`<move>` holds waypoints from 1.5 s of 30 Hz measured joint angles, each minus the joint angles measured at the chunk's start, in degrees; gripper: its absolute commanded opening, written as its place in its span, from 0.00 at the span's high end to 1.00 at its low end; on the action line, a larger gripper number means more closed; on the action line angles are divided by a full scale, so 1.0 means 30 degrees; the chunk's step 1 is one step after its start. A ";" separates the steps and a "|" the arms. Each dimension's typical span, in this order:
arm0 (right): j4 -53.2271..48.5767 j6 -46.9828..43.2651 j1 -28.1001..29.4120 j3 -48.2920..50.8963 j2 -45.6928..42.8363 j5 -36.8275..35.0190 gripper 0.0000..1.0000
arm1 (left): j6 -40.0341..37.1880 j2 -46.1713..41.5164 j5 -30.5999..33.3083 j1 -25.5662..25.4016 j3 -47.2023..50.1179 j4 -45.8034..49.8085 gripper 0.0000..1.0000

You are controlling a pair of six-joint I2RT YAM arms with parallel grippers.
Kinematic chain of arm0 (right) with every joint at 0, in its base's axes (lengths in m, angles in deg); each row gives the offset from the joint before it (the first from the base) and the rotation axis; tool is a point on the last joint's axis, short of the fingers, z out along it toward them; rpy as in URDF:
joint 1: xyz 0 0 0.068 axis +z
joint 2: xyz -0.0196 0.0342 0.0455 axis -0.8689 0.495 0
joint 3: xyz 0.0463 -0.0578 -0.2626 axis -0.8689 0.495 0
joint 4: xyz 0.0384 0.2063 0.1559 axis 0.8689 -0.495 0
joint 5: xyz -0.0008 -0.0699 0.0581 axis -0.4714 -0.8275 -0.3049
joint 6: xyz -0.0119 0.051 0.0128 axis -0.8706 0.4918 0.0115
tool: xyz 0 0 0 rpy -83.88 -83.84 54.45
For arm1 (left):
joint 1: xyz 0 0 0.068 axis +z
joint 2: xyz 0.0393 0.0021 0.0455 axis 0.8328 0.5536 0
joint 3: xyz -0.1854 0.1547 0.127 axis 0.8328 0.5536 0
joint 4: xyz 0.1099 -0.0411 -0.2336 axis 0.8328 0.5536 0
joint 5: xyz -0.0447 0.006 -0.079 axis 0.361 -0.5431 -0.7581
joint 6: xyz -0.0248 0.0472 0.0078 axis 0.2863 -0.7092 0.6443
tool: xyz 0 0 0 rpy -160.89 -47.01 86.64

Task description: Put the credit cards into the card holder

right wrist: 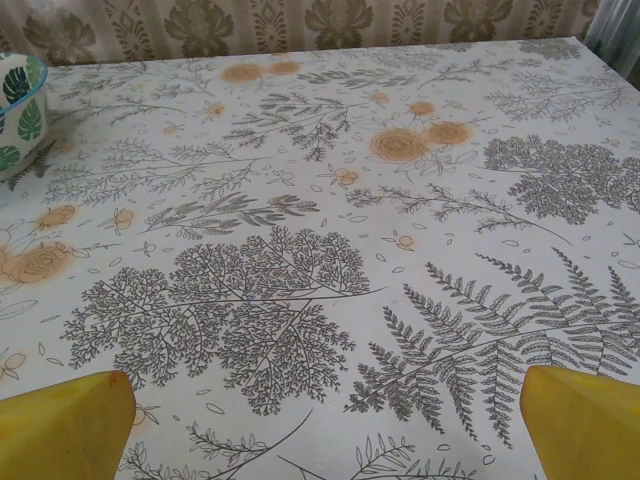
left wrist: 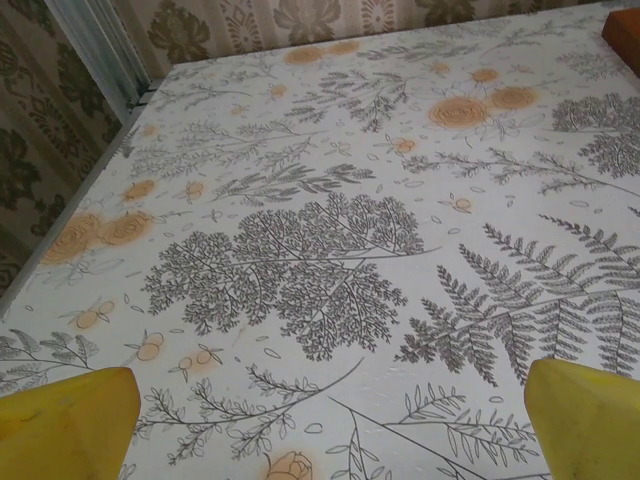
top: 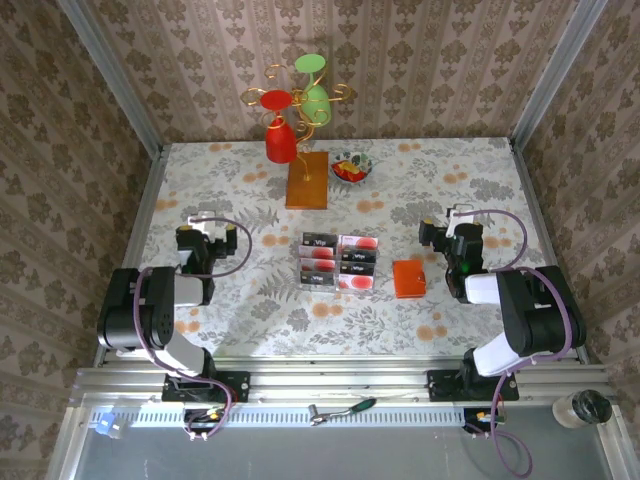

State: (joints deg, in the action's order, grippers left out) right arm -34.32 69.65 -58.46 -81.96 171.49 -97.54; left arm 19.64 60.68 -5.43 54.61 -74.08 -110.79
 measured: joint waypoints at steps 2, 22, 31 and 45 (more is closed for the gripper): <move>0.0000 -0.0080 0.0000 0.0000 -0.0007 0.0058 0.00 | 0.0044 0.0000 -0.0080 0.0000 0.0000 0.0102 0.00; -0.0066 -0.0131 -0.0007 -0.0022 0.0000 0.0350 0.00 | 0.0058 0.0000 -0.0219 0.0022 0.0000 0.0284 0.00; -0.0189 -0.0131 -0.0007 -0.0051 0.0000 0.0401 0.00 | 0.0066 0.0000 -0.0219 0.0022 -0.0095 0.0357 0.00; -0.4524 0.0073 -0.0117 -0.1231 -0.2892 0.0240 0.00 | 0.0095 -0.1639 0.1428 -0.0459 -0.0852 0.2958 0.00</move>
State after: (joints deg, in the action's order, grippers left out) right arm -47.90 69.87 -58.81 -85.65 162.81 -96.82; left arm 19.92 55.76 -1.14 53.23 -76.63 -101.92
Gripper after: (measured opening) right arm 0.999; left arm 0.999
